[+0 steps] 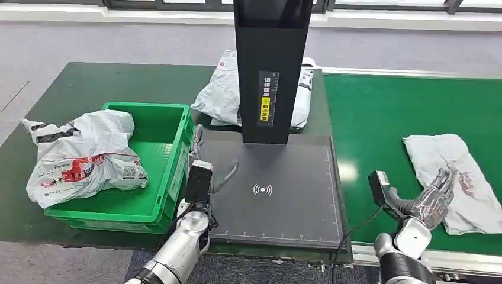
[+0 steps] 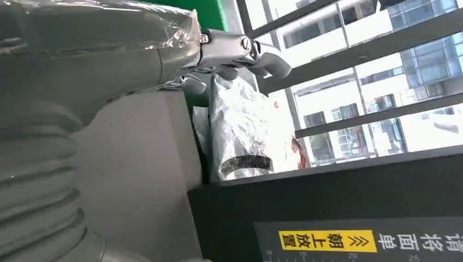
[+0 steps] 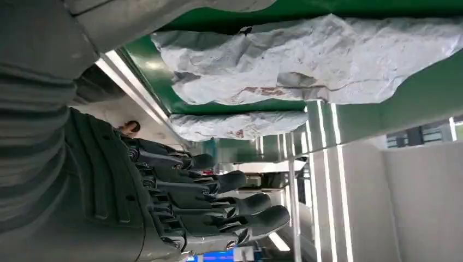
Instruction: Moved the parcel from conveyor to table for the left to box.
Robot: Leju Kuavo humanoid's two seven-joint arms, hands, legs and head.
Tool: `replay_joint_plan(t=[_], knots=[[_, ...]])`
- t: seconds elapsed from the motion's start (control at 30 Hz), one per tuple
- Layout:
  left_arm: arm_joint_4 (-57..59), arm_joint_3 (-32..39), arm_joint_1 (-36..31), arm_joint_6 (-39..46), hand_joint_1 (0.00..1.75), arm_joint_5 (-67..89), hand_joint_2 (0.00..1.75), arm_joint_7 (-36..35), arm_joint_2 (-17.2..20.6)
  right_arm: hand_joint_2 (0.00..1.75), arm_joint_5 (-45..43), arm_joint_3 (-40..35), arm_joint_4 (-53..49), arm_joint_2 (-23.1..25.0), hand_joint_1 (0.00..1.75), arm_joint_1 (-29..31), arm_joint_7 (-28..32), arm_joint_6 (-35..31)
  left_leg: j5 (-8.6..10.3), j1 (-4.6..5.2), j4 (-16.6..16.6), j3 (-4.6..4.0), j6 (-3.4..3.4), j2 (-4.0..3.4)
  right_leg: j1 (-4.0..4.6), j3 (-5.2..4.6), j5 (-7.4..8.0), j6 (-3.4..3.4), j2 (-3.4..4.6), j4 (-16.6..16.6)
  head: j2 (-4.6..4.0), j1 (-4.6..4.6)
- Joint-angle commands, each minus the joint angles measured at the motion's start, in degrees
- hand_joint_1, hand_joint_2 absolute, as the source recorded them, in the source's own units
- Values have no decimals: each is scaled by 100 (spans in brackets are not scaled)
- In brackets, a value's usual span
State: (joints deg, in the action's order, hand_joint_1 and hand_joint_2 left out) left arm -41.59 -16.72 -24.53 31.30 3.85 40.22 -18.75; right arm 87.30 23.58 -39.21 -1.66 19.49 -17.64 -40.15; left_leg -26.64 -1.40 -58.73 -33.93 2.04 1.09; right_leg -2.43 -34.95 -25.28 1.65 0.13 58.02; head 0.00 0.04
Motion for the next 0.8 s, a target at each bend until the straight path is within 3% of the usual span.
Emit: replay_joint_plan(t=[0.03, 0.17, 0.27, 0.47, 0.8], knots=[[310, 141, -216, -50, 0, -2, 175, -22, 71, 175, 270, -361, 662, -266, 0, 235, -19, 15, -2, -2, 10, 18, -16, -21, 9, 15, 5, -23, 8, -15, 0, 0], [704, 114, -382, -141, 0, 41, 175, -23, -19, 175, 270, -691, 2235, -594, 0, 759, -842, 192, 0, -2, 11, 22, -17, -27, 9, 19, 9, -23, 16, -18, 0, 0], [1036, 90, -580, -206, 0, 23, 175, -22, -102, 175, 270, -803, 2498, -807, 0, 848, -1278, 1088, 0, -3, 1, 10, -12, -11, 7, 13, 4, -15, 3, -9, -2, 2], [668, 126, -354, -199, 0, -132, 175, -22, 100, 175, 212, -667, 2370, -917, 0, 638, -930, 1194, 2, 7, 3, 10, -16, -10, -1, 11, 5, -16, 0, -9, -2, 0], [318, 95, -78, -152, 0, -302, 175, -22, 192, 175, 270, -850, 2202, -791, 0, 578, -1132, 1022, 0, 4, 1, 6, -13, -16, 1, 5, 5, -8, 9, -7, 0, 0]])
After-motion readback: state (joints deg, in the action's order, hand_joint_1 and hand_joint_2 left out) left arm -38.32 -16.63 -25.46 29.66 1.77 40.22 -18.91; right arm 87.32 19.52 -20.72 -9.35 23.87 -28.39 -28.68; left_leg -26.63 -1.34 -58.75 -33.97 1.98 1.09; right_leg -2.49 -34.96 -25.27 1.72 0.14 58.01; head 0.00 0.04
